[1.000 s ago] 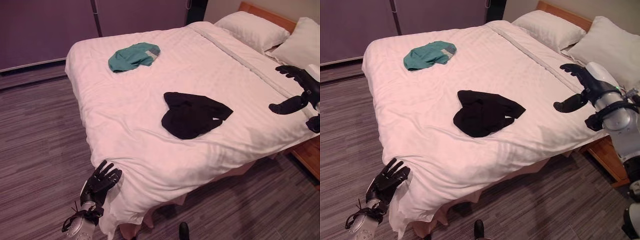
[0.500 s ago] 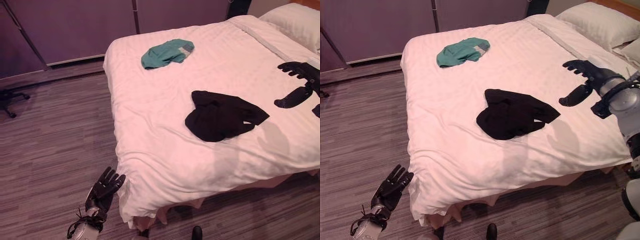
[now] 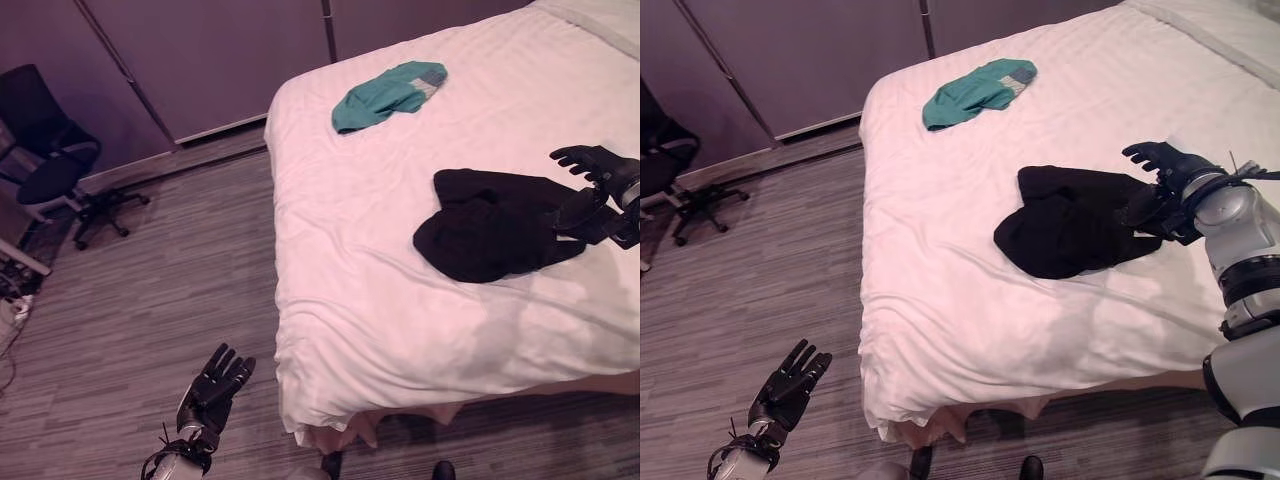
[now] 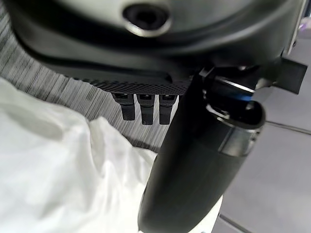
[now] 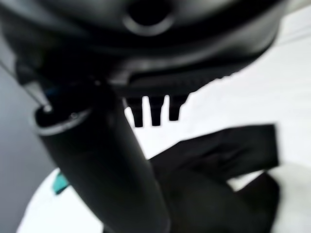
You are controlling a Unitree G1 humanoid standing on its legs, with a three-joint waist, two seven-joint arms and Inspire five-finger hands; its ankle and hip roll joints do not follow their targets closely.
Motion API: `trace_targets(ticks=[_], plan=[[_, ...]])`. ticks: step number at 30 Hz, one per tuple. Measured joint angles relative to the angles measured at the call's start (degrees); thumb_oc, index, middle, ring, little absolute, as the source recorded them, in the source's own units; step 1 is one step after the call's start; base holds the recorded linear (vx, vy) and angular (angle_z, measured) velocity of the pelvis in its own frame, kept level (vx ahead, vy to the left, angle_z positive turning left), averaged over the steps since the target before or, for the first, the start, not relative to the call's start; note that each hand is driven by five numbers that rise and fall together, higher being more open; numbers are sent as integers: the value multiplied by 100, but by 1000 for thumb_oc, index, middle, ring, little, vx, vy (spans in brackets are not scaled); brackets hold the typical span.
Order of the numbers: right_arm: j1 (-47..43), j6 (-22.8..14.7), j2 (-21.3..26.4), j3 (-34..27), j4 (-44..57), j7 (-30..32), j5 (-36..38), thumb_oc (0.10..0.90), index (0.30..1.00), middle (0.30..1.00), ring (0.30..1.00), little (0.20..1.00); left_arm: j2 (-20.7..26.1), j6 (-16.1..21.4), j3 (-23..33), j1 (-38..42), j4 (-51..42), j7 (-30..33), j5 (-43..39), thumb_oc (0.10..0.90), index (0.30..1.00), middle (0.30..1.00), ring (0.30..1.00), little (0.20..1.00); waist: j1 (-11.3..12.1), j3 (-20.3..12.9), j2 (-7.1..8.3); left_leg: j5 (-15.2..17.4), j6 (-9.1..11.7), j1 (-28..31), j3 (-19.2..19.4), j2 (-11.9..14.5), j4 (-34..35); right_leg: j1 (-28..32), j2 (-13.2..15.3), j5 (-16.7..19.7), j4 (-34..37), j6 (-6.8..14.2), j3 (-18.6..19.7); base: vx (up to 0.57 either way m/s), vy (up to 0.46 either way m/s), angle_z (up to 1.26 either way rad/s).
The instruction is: Pick up bed clothes into laundry basket.
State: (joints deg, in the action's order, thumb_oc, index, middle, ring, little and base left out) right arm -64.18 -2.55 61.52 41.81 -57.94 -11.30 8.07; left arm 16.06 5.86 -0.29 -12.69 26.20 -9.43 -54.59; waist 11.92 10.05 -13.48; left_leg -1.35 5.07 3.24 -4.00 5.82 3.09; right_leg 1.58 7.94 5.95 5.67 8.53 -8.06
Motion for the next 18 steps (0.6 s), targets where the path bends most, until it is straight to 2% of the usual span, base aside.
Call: trace_targets(ticks=[2, 7, 9, 11, 13, 14, 16, 18], plan=[[-134, 8, -179, 1, -9, 8, -83, 800, 900, 900, 900, 900, -1, 0, 12, -25, 8, 2, -1, 800, 900, 900, 900, 900, -9, 15, -21, -11, 19, -103, -44, -12, -6, -78, 19, 7, -2, -3, -65, 3, -15, 11], [-282, 10, -275, 53, -26, 36, -161, 800, 900, 900, 900, 900, -8, 0, -63, 19, 8, 3, -56, 800, 900, 900, 900, 900, 105, 42, -54, -33, 49, -414, -177, -58, -96, -297, 54, 24, -3, -13, -160, -90, 14, 10], [-491, 11, -280, 73, -84, 62, -312, 800, 900, 900, 900, 900, -9, 0, -217, 159, 2, 4, -55, 800, 900, 900, 900, 900, 162, 269, -171, -96, 126, -603, -260, -134, -188, -449, 95, 76, -45, -3, -155, -205, 89, 4], [-602, -7, -284, 75, -84, 111, -340, 800, 900, 900, 900, 900, -9, 5, -247, 213, -77, 5, -70, 800, 900, 900, 900, 900, 207, 423, -202, -132, 163, -911, -274, -194, -367, -773, 183, 77, -194, 0, -104, -147, 94, -6], [-758, -16, -265, 109, -140, 144, -381, 800, 900, 900, 900, 900, -20, 4, -275, 314, -256, 4, -155, 800, 900, 900, 900, 900, 252, 722, -314, -168, 183, -1202, -275, -283, -480, -1181, 232, 81, -530, 21, -1, -131, 106, -18], [-769, -26, -278, 128, -175, 193, -426, 800, 900, 900, 900, 900, -4, 13, -286, 365, -303, 14, -165, 800, 900, 900, 900, 900, 297, 850, -327, -192, 155, -1312, -270, -283, -487, -1505, 307, -58, -872, 0, 100, -74, 76, -17], [-816, -197, -274, 17, -180, 373, -458, 800, 900, 900, 900, 900, 15, 13, -259, 388, -388, 27, -166, 800, 900, 900, 900, 900, 270, 974, -294, -191, 153, -1408, -257, -347, -473, -1845, 370, -191, -1273, 18, 220, -100, 102, -19], [-699, -224, -274, 16, -1, 382, -499, 800, 900, 900, 900, 900, 75, 41, -154, 404, -549, 18, -167, 800, 900, 900, 900, 900, 252, 1134, -60, -160, 121, -1467, -130, -442, -487, -2277, 470, -505, -1821, 45, 417, -65, 91, -21]])
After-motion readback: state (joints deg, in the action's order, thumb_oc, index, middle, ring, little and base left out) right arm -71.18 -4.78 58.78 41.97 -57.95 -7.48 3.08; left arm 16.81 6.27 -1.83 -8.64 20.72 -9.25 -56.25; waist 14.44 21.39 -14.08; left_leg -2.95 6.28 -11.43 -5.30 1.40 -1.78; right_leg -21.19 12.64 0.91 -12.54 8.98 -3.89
